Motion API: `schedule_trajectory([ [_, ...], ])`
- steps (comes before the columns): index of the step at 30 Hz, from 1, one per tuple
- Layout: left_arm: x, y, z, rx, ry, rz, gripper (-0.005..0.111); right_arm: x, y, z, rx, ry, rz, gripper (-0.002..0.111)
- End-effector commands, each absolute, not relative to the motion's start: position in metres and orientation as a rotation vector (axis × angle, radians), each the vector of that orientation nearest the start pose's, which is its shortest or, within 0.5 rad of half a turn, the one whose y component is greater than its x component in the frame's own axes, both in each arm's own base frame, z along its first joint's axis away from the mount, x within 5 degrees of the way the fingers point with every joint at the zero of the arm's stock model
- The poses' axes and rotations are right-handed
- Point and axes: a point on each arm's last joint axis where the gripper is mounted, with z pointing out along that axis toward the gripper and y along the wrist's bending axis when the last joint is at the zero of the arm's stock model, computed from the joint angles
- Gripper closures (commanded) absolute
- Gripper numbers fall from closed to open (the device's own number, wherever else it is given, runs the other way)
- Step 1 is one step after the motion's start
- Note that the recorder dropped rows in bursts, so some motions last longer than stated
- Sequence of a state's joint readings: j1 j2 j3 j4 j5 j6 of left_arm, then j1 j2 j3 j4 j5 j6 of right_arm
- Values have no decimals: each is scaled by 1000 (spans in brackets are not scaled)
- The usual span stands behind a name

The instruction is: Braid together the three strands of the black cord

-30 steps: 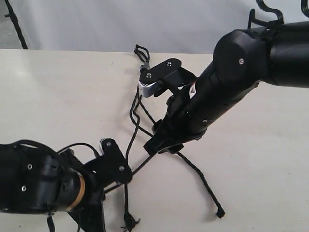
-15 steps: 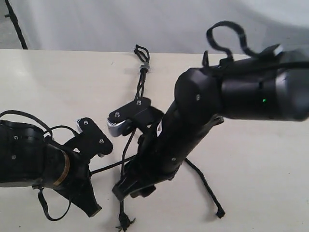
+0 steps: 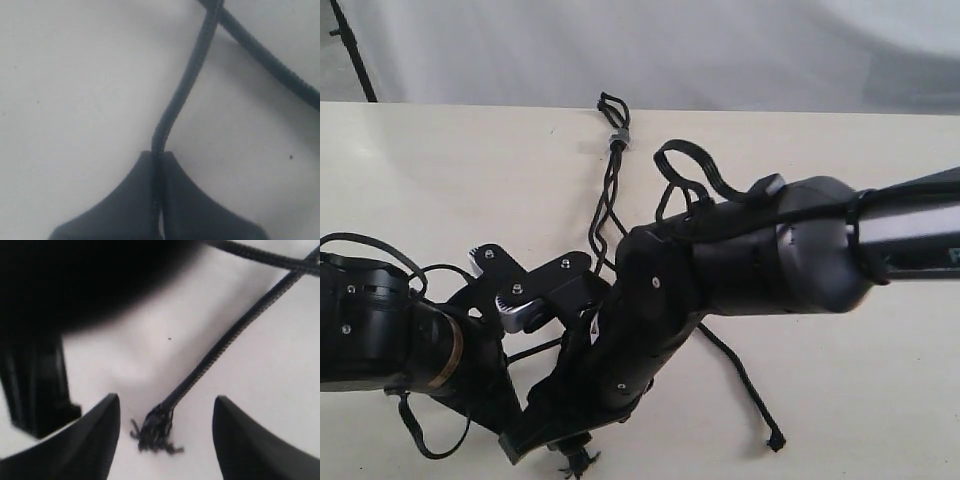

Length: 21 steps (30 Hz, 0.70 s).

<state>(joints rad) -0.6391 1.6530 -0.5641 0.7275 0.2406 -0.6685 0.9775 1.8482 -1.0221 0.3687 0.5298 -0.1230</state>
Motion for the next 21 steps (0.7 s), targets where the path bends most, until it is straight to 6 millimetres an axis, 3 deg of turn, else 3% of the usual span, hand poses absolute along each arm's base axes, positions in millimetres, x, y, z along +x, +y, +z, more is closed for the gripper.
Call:
schedule_trajectory([
  [1, 206, -135, 117, 856, 2597, 54, 107, 178, 295, 127, -1157, 2740, 458, 55],
  [5, 206, -134, 117, 856, 2602, 63, 107, 178, 294, 121, -1168, 2749, 443, 55],
  [7, 206, -132, 117, 874, 2606, 96, 107, 177, 293, 130, -1185, 2720, 445, 55],
  [12, 206, -129, 117, 1195, 2493, 208, 107, 179, 293, 158, -1185, 2600, 496, 55],
  [21, 218, -136, 127, 1174, 2455, 218, 107, 178, 290, 179, -1216, 2510, 511, 55],
])
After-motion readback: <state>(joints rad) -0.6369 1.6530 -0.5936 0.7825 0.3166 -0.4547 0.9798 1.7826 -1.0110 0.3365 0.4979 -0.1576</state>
